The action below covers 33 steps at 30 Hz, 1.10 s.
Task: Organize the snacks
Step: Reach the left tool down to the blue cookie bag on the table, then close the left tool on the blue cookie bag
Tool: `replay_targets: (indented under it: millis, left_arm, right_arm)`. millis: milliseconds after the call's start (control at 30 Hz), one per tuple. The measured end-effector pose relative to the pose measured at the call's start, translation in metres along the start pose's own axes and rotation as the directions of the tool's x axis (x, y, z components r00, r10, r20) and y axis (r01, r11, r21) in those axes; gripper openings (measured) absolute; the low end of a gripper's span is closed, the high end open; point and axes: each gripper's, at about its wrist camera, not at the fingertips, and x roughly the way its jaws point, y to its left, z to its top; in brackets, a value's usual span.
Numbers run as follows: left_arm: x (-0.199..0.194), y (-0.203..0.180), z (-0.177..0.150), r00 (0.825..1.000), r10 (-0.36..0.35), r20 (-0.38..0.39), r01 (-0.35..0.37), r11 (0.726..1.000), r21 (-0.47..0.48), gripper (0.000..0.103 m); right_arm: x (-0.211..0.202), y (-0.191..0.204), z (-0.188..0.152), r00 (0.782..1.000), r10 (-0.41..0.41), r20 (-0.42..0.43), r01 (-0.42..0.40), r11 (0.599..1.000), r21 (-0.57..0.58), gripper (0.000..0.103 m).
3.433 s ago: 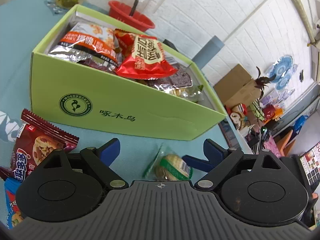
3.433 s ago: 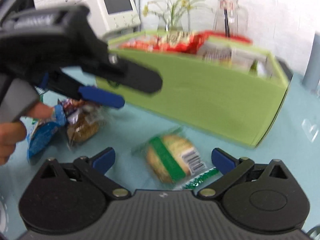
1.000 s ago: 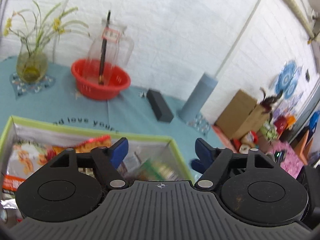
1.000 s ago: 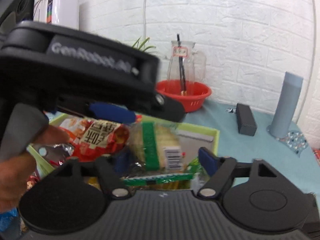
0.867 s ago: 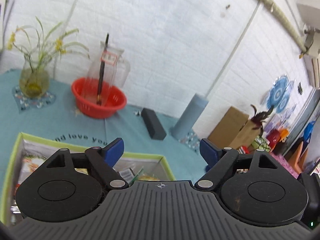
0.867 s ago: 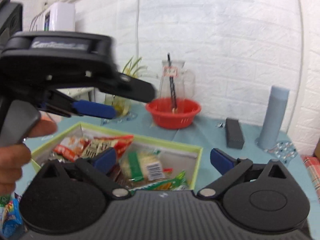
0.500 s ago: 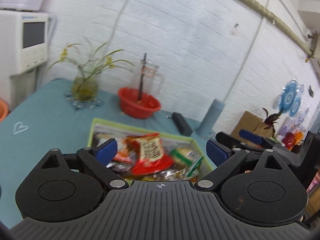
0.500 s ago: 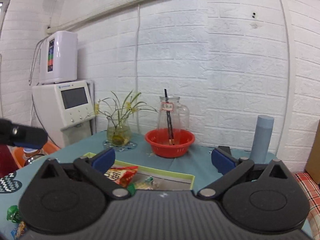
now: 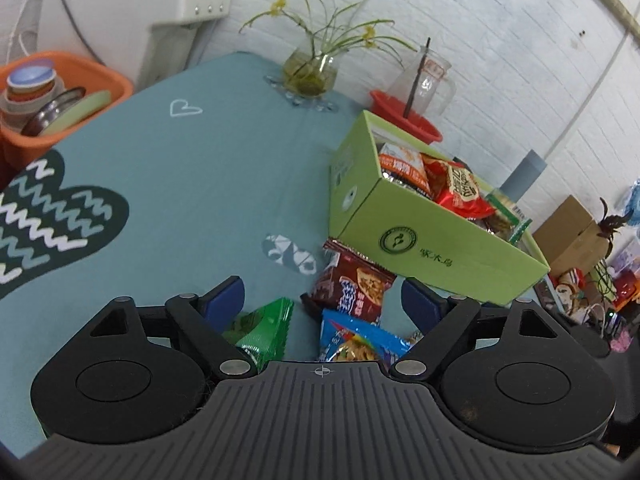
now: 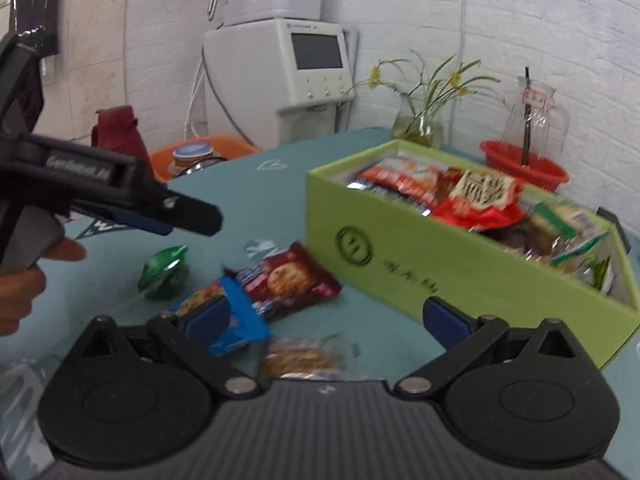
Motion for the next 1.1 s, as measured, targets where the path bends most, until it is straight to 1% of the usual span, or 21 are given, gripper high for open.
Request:
replay_targets:
  millis: [67,100,133,167,200,267,333,367,433,500,600,667,700,767,833,900,933,967,1033,1067,1100]
  left_arm:
    - [-0.007,0.004,-0.002,0.999,-0.049,-0.008,0.049,0.999,-0.008,0.067]
    - [-0.011,0.003,-0.003,0.996,-0.091,-0.015,0.091,0.996,0.002,0.067]
    - [-0.012,0.0,-0.003,0.991,-0.131,-0.025,0.131,0.991,0.019,0.067]
    - [-0.013,-0.003,-0.004,0.987,-0.155,-0.032,0.156,0.987,0.037,0.067]
    - [-0.012,-0.008,-0.005,0.985,-0.166,-0.04,0.168,0.984,0.062,0.067]
    - [-0.004,-0.019,-0.006,0.985,-0.155,-0.079,0.164,0.979,0.124,0.067]
    - [0.008,-0.026,-0.009,0.984,-0.118,-0.13,0.14,0.975,0.17,0.064]
    - [0.012,-0.027,-0.011,0.983,-0.099,-0.152,0.126,0.976,0.18,0.063]
    - [0.018,-0.023,-0.014,0.977,-0.087,-0.192,0.123,0.975,0.184,0.062]
    - [0.022,-0.018,-0.017,0.962,-0.136,-0.236,0.177,0.971,0.161,0.063]
    - [0.026,-0.017,-0.022,0.945,-0.173,-0.279,0.212,0.971,0.114,0.064]
    - [0.029,-0.02,-0.029,0.929,-0.202,-0.31,0.238,0.968,0.084,0.064]
    - [0.029,-0.025,-0.034,0.921,-0.225,-0.32,0.26,0.963,0.072,0.064]
    - [0.03,-0.037,-0.045,0.909,-0.253,-0.331,0.291,0.954,0.068,0.064]
    - [0.032,-0.055,-0.057,0.898,-0.272,-0.346,0.317,0.945,0.079,0.065]
    - [0.036,-0.073,-0.068,0.88,-0.295,-0.373,0.352,0.932,0.092,0.065]
    - [0.037,-0.081,-0.072,0.876,-0.297,-0.381,0.359,0.928,0.099,0.065]
    - [0.038,-0.087,-0.074,0.879,-0.289,-0.38,0.353,0.929,0.11,0.065]
    - [0.036,-0.093,-0.073,0.903,-0.245,-0.353,0.309,0.942,0.135,0.065]
    - [0.034,-0.093,-0.071,0.915,-0.227,-0.334,0.287,0.947,0.142,0.067]
    - [0.033,-0.092,-0.068,0.924,-0.213,-0.317,0.269,0.952,0.145,0.072]
  right_arm:
    - [-0.006,0.016,-0.01,0.997,0.076,0.005,-0.076,0.996,0.045,0.102]
    - [-0.008,0.025,-0.015,0.994,0.105,0.009,-0.106,0.993,0.06,0.102]
    - [-0.007,0.032,-0.017,0.993,0.12,0.009,-0.12,0.99,0.074,0.102]
    - [-0.005,0.037,-0.019,0.991,0.132,0.003,-0.131,0.988,0.083,0.102]
    - [-0.002,0.042,-0.021,0.989,0.145,-0.005,-0.144,0.985,0.09,0.102]
    - [0.009,0.052,-0.022,0.987,0.159,-0.03,-0.155,0.983,0.098,0.102]
    - [0.022,0.059,-0.02,0.983,0.174,-0.065,-0.169,0.983,0.078,0.102]
    - [0.028,0.063,-0.019,0.983,0.165,-0.084,-0.161,0.985,0.058,0.102]
    - [0.032,0.069,-0.019,0.982,0.162,-0.102,-0.16,0.987,0.025,0.102]
    - [0.033,0.072,-0.02,0.979,0.175,-0.108,-0.177,0.984,0.0,0.102]
    - [0.028,0.074,-0.021,0.98,0.159,-0.116,-0.163,0.986,-0.025,0.102]
    - [0.019,0.072,-0.024,0.984,0.136,-0.116,-0.142,0.989,-0.05,0.102]
    - [0.013,0.071,-0.027,0.986,0.119,-0.117,-0.126,0.99,-0.057,0.102]
    - [0.001,0.064,-0.035,0.988,0.094,-0.119,-0.101,0.994,-0.053,0.102]
    - [-0.013,0.056,-0.043,0.989,0.068,-0.13,-0.073,0.997,-0.034,0.102]
    - [-0.027,0.049,-0.054,0.99,0.027,-0.138,-0.03,0.999,-0.022,0.102]
    - [-0.033,0.045,-0.059,0.99,0.007,-0.142,-0.009,1.0,-0.012,0.102]
    - [-0.038,0.041,-0.064,0.99,-0.008,-0.143,0.009,1.0,0.003,0.102]
    - [-0.048,0.035,-0.07,0.991,-0.037,-0.126,0.043,0.998,0.044,0.102]
    - [-0.052,0.032,-0.072,0.992,-0.047,-0.114,0.055,0.996,0.068,0.102]
    - [-0.058,0.03,-0.074,0.994,-0.055,-0.094,0.064,0.994,0.094,0.102]
